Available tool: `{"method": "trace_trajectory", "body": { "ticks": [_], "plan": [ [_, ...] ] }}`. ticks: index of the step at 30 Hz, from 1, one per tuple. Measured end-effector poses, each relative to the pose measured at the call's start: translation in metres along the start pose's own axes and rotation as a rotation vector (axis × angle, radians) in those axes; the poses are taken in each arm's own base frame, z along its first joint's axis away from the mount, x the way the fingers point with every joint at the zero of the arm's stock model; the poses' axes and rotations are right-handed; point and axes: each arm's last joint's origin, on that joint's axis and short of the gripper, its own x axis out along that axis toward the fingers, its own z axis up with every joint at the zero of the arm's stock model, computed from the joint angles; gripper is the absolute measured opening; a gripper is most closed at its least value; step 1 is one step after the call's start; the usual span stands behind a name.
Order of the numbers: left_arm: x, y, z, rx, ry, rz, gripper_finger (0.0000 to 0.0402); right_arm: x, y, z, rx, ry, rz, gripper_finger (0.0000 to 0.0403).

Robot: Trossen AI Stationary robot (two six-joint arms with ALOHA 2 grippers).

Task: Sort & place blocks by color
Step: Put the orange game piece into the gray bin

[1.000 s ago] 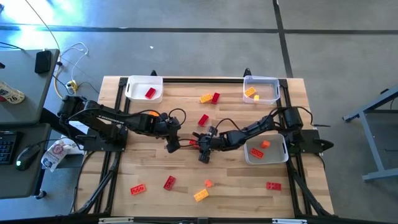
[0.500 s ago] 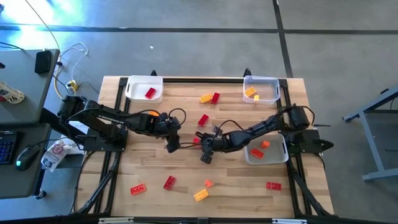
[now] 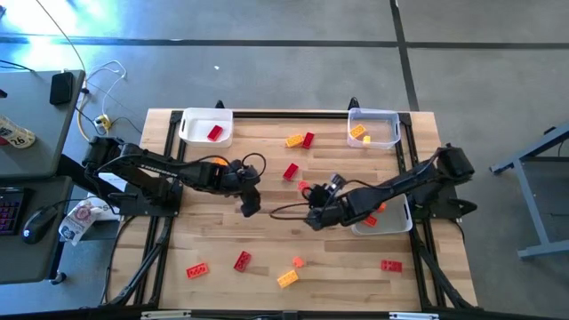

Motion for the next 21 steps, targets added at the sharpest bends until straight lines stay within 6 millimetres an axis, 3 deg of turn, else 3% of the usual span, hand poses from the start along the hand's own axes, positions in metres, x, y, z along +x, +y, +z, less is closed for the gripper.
{"method": "trace_trajectory", "body": {
  "ticks": [14, 21],
  "plan": [
    [-0.002, -0.006, 0.018, -0.042, -0.176, -0.073, 0.0179, -0.053, -0.033, -0.025, 0.131, 0.072, -0.195, 0.0114],
    [0.000, 0.006, 0.035, -0.094, -0.282, -0.071, 0.0179, -0.071, -0.041, -0.038, 0.189, 0.182, -0.232, 0.0114]
  ]
}}
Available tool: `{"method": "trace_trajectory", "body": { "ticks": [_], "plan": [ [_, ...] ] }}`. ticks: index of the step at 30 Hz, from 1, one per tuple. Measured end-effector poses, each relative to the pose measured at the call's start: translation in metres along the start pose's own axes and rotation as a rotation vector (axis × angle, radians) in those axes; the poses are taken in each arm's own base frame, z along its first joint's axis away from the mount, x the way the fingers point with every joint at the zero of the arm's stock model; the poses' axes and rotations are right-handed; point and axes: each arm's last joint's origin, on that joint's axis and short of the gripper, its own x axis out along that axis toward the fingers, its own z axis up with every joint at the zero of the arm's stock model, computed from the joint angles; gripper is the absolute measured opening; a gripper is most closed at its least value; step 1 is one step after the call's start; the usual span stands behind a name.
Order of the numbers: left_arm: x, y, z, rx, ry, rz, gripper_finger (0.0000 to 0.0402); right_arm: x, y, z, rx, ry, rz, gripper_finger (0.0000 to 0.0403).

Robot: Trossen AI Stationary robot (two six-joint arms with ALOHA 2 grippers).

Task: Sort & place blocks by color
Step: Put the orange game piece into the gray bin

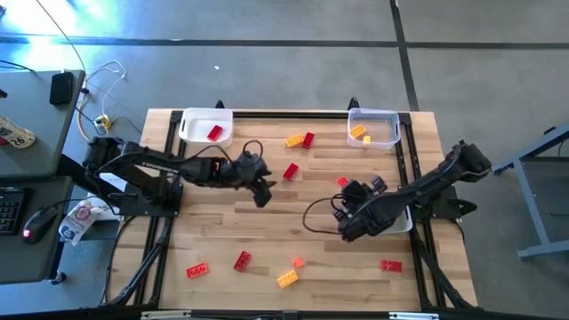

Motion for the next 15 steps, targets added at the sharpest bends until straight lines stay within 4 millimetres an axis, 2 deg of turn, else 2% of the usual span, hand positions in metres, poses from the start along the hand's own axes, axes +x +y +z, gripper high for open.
{"method": "trace_trajectory", "body": {
  "ticks": [6, 15],
  "plan": [
    [0.005, 0.020, 0.015, -0.041, -0.070, 0.035, 0.0179, -0.007, -0.007, -0.013, 0.013, 0.188, -0.035, 0.0114],
    [0.010, 0.054, 0.030, -0.096, -0.130, 0.103, 0.0179, -0.021, -0.013, -0.032, 0.062, 0.327, -0.083, 0.0114]
  ]
}}
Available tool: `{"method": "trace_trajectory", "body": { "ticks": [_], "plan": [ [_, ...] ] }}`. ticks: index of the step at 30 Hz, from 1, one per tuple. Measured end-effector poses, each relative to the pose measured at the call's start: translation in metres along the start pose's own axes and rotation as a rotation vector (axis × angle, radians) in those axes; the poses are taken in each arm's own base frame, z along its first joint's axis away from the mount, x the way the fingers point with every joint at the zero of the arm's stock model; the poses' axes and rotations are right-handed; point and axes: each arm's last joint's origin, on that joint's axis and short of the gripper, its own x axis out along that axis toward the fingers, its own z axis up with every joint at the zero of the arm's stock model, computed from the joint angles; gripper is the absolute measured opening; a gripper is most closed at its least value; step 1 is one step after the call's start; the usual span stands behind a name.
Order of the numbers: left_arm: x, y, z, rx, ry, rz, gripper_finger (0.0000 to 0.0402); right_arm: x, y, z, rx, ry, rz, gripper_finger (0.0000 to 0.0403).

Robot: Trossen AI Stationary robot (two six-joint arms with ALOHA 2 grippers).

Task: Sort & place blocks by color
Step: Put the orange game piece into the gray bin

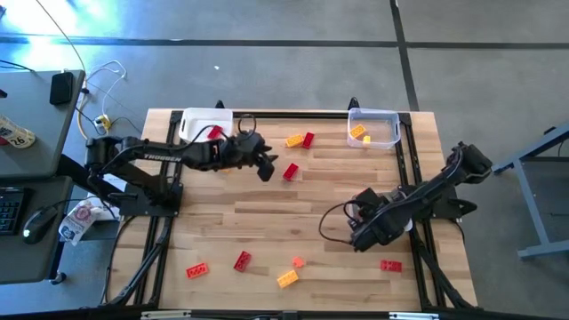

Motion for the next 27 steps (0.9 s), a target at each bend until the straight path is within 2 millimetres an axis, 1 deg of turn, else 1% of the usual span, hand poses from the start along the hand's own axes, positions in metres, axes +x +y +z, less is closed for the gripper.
{"method": "trace_trajectory", "body": {
  "ticks": [5, 9, 13, 17, 23, 27],
  "plan": [
    [0.006, 0.013, 0.007, -0.037, -0.010, -0.035, 0.0179, -0.002, 0.000, -0.008, 0.043, 0.122, 0.000, 0.0114],
    [0.009, 0.020, 0.008, -0.051, -0.007, -0.026, 0.0179, -0.003, 0.001, -0.011, 0.075, 0.140, 0.010, 0.0114],
    [0.018, 0.024, 0.003, -0.076, 0.023, -0.006, 0.0179, -0.003, 0.005, -0.011, 0.095, 0.149, 0.048, 0.0118],
    [0.035, 0.023, -0.011, -0.100, 0.104, -0.038, 0.0179, -0.003, 0.009, -0.011, 0.078, 0.153, 0.093, 0.0138],
    [0.056, 0.022, -0.026, -0.145, 0.154, -0.087, 0.0179, -0.004, 0.011, -0.011, 0.063, 0.153, 0.107, 0.0159],
    [0.064, 0.019, -0.025, -0.179, 0.196, -0.096, 0.0179, -0.004, 0.011, -0.011, 0.060, 0.153, 0.108, 0.0169]
  ]
}}
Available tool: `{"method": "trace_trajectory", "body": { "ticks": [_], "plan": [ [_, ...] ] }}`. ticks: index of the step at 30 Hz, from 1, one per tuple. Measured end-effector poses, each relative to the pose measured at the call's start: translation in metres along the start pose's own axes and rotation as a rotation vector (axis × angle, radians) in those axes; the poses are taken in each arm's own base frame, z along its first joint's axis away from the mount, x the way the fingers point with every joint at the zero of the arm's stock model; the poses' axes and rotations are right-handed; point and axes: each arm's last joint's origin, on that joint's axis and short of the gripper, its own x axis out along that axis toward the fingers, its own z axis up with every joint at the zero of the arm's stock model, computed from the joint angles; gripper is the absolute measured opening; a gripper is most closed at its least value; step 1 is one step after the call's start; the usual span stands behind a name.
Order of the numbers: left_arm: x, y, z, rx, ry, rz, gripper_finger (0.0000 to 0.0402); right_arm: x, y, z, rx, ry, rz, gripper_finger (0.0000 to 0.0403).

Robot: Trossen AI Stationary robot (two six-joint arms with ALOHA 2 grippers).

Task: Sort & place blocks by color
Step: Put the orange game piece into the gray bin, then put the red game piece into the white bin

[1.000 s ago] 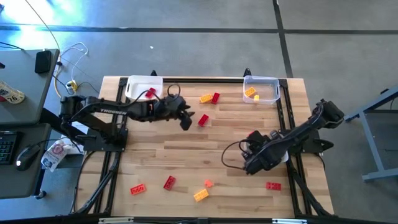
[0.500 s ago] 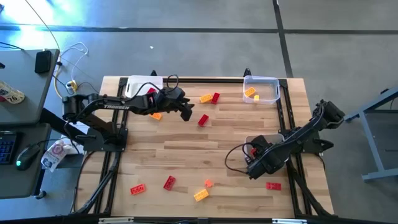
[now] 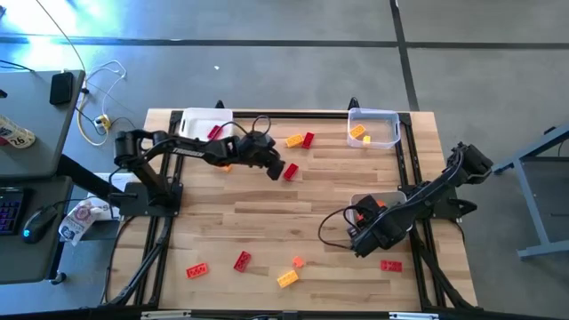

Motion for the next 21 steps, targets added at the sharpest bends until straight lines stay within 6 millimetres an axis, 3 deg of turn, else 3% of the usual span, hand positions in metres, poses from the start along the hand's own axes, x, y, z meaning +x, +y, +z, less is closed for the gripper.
{"method": "trace_trajectory", "body": {
  "ticks": [10, 21],
  "plan": [
    [0.020, -0.021, 0.017, 0.017, 0.166, 0.076, 0.0179, 0.000, 0.000, 0.002, -0.015, -0.064, 0.003, 0.0190],
    [0.046, -0.038, 0.008, 0.042, 0.196, 0.122, 0.0179, 0.000, 0.000, 0.003, -0.015, -0.090, 0.007, 0.0190]
  ]
}}
